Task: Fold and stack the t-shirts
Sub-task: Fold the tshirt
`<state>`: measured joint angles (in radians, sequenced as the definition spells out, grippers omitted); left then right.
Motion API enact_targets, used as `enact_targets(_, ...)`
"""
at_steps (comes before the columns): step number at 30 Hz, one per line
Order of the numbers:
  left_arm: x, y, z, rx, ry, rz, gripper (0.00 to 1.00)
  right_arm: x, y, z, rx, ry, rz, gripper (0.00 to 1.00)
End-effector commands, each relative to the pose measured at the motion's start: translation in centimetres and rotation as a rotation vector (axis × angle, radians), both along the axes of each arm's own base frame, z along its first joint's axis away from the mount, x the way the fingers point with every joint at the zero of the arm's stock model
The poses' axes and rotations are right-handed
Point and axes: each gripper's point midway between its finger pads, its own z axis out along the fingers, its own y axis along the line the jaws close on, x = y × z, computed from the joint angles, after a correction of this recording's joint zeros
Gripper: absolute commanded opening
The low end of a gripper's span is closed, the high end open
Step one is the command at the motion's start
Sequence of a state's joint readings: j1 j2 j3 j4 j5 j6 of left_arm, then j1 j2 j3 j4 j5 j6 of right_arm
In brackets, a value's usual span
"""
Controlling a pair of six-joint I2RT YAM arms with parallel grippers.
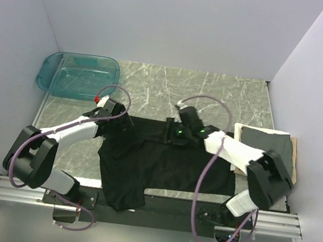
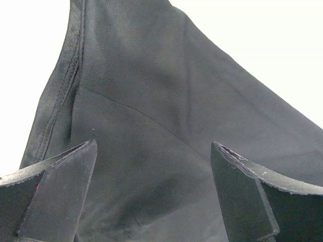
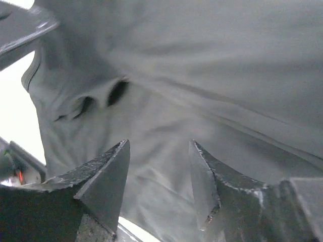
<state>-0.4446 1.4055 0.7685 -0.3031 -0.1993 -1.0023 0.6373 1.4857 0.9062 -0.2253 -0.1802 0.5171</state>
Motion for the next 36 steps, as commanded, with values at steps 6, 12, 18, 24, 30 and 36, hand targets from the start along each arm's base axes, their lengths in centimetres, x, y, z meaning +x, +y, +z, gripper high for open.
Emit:
enact_targets(6,0.2,-1.3,-1.9,-0.079,0.009,-0.091,0.99,-1.3,10.5,-0.7,0.112,-0.023,0.165,0.49)
enact_targets(12,-0.7,-0.6,-3.7,-0.091,0.058,-0.08,0.99,-2.1,12.7,-2.5,0.088,0.0,0.18,0.48)
enact_targets(18,-1.3,-0.2,-4.5,-0.094,0.089,-0.067,0.99,-2.2,13.7,-3.9,0.06,0.01,0.155,0.46)
enact_targets(24,-2.3,0.1,-4.9,-0.102,0.115,-0.05,0.99,-2.3,14.2,-4.4,0.044,-0.002,0.122,0.44)
enact_targets(30,-2.9,0.7,-4.8,-0.09,0.123,-0.023,0.99,-2.2,14.9,-4.4,0.066,-0.013,0.095,0.39)
enact_targets(36,-3.0,1.0,-4.3,-0.085,0.11,-0.01,0.99,-1.6,14.9,-4.5,0.055,-0.027,0.057,0.32)
